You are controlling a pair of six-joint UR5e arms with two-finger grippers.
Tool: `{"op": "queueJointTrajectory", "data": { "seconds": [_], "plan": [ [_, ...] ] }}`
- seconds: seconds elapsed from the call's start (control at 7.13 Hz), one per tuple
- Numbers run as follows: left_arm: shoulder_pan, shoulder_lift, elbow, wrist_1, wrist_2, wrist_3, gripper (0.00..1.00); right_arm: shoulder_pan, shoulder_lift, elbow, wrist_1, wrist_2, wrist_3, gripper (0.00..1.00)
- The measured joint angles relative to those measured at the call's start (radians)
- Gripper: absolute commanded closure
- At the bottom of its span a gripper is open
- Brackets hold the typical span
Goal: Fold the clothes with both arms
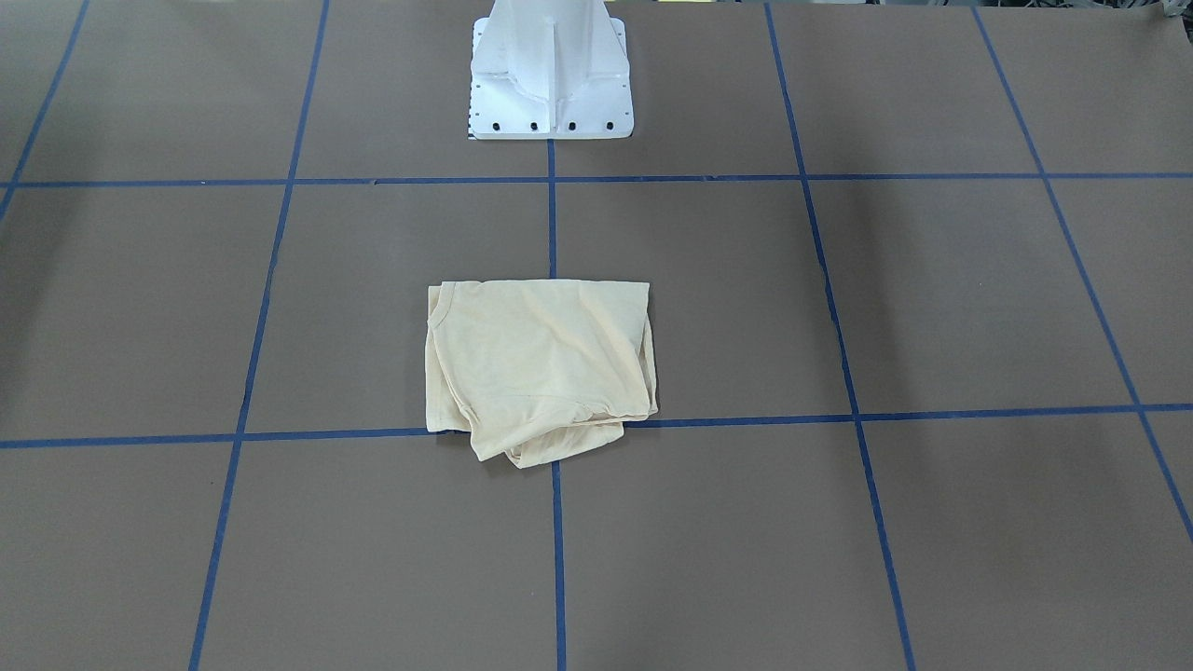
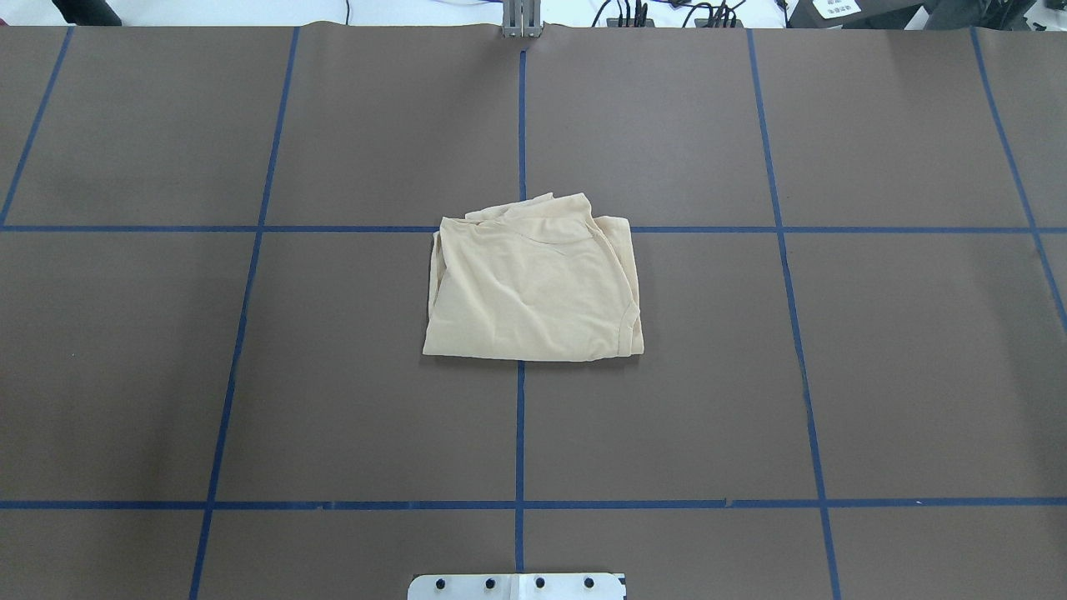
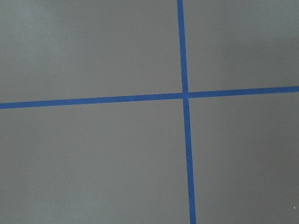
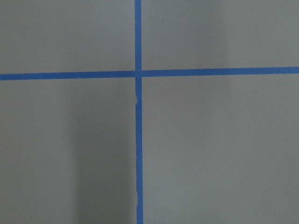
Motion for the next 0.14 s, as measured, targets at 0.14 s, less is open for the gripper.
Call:
{"op": "queueJointTrajectory", "data": {
  "seconds": [0.14],
  "plan": [
    [0.0, 0.0, 0.0, 0.0, 0.0, 0.0, 0.0, 0.0, 0.0, 0.0, 0.0, 0.0, 0.0, 0.0]
  ]
}}
